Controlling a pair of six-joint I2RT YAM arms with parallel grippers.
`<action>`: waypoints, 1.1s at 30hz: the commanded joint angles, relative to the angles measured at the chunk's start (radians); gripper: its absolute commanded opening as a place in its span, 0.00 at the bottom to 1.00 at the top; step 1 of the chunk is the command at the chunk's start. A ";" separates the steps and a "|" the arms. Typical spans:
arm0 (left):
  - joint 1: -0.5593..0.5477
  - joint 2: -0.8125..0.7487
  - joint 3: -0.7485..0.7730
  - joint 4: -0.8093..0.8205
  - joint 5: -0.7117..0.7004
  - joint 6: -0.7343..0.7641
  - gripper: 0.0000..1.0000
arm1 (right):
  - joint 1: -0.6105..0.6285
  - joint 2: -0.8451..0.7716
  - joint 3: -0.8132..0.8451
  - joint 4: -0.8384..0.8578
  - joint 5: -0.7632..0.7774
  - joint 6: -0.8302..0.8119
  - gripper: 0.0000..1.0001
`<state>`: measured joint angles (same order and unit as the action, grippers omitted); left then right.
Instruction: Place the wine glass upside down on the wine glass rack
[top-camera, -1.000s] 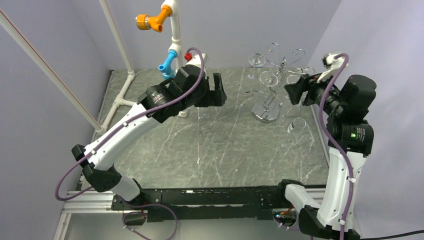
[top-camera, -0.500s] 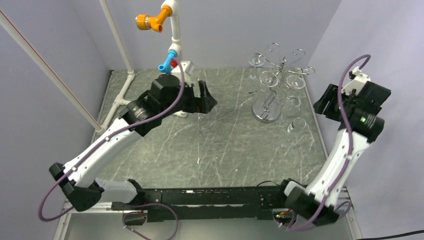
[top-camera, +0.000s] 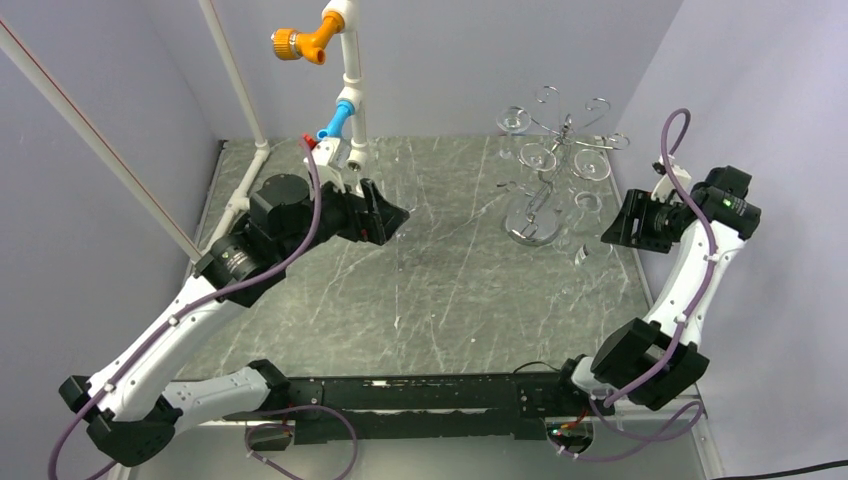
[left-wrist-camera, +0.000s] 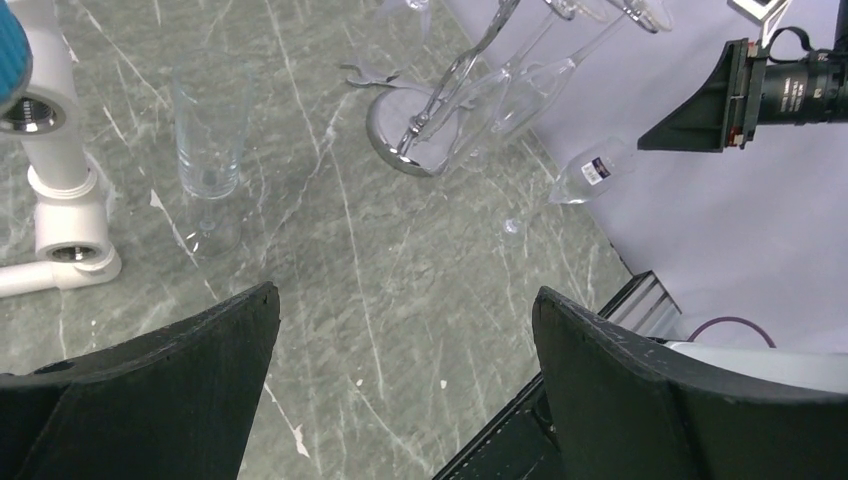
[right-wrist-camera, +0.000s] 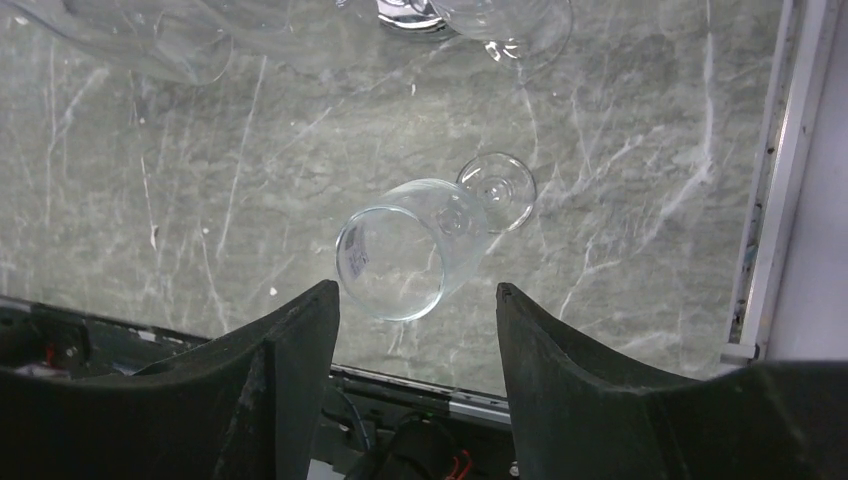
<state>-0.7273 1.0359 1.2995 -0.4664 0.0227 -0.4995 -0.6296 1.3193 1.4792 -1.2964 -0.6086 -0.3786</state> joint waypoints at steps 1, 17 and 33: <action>0.009 -0.015 -0.035 0.062 -0.002 0.023 0.99 | 0.026 0.022 0.012 0.006 0.021 -0.064 0.60; 0.010 -0.046 -0.070 0.061 0.001 -0.011 0.99 | 0.089 -0.013 -0.081 0.062 0.139 -0.091 0.31; 0.009 -0.107 -0.160 0.079 0.055 -0.091 1.00 | 0.160 -0.135 -0.080 0.000 0.154 -0.180 0.00</action>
<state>-0.7212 0.9524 1.1797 -0.4374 0.0353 -0.5453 -0.4789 1.2385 1.3792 -1.2594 -0.4026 -0.4973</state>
